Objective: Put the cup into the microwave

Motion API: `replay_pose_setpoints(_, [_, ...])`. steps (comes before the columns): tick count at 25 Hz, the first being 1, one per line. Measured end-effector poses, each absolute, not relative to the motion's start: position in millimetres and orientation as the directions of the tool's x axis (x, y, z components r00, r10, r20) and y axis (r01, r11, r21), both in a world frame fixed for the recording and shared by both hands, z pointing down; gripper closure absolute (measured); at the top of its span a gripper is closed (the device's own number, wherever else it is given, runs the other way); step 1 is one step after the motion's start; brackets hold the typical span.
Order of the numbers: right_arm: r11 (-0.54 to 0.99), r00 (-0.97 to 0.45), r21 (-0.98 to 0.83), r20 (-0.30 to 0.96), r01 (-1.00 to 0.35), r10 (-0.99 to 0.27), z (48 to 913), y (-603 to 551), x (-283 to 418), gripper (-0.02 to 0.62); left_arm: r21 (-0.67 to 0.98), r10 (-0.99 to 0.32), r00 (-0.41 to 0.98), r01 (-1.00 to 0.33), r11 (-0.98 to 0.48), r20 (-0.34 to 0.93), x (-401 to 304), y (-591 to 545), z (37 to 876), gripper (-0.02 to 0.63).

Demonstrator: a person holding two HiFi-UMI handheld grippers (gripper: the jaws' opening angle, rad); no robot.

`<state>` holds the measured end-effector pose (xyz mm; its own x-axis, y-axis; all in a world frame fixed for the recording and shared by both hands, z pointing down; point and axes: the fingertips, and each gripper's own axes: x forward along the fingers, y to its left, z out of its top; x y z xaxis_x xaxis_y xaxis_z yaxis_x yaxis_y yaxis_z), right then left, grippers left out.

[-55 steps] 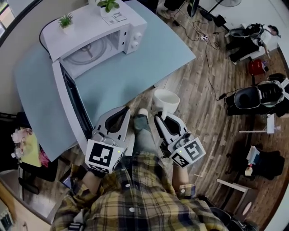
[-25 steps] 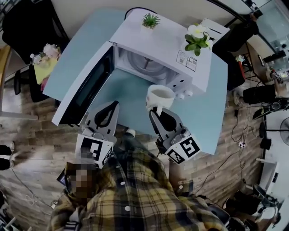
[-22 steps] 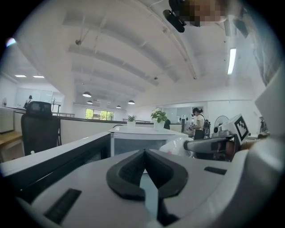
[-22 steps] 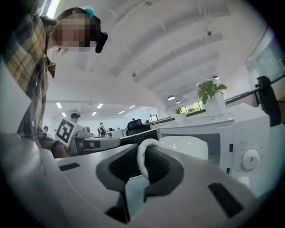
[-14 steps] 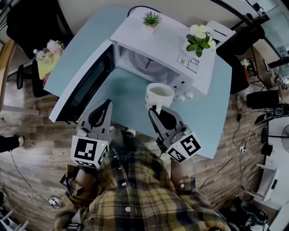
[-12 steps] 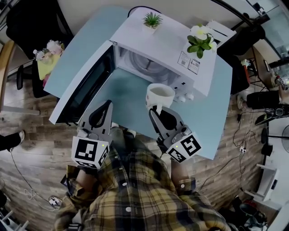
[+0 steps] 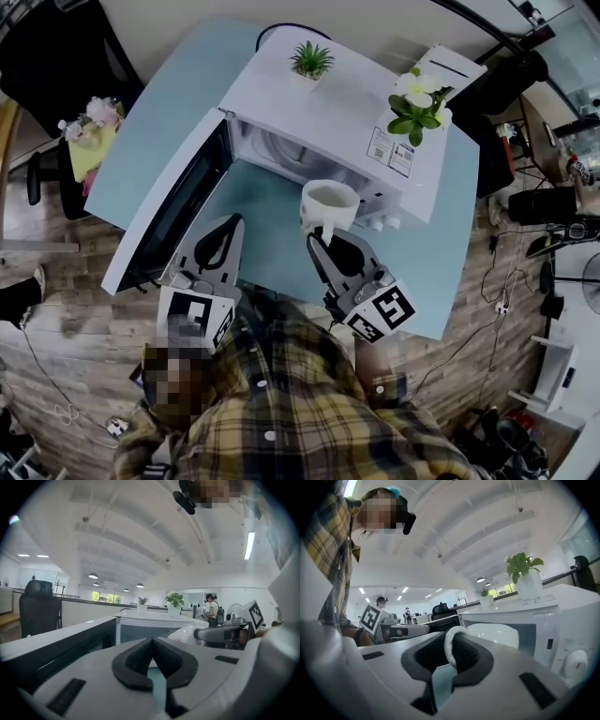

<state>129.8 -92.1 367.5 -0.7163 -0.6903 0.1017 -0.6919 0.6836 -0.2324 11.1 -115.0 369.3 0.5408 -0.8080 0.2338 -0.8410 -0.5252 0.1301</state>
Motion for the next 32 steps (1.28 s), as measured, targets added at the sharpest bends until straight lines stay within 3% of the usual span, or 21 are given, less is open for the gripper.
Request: replay_pose_setpoints(32, [0.710,-0.718,-0.105,0.132,-0.696,-0.684,418.6,-158.8,100.3,0.541,0.202,-0.741,0.606,-0.795,-0.572,0.288,31.2,-124.9,416.5,0.615])
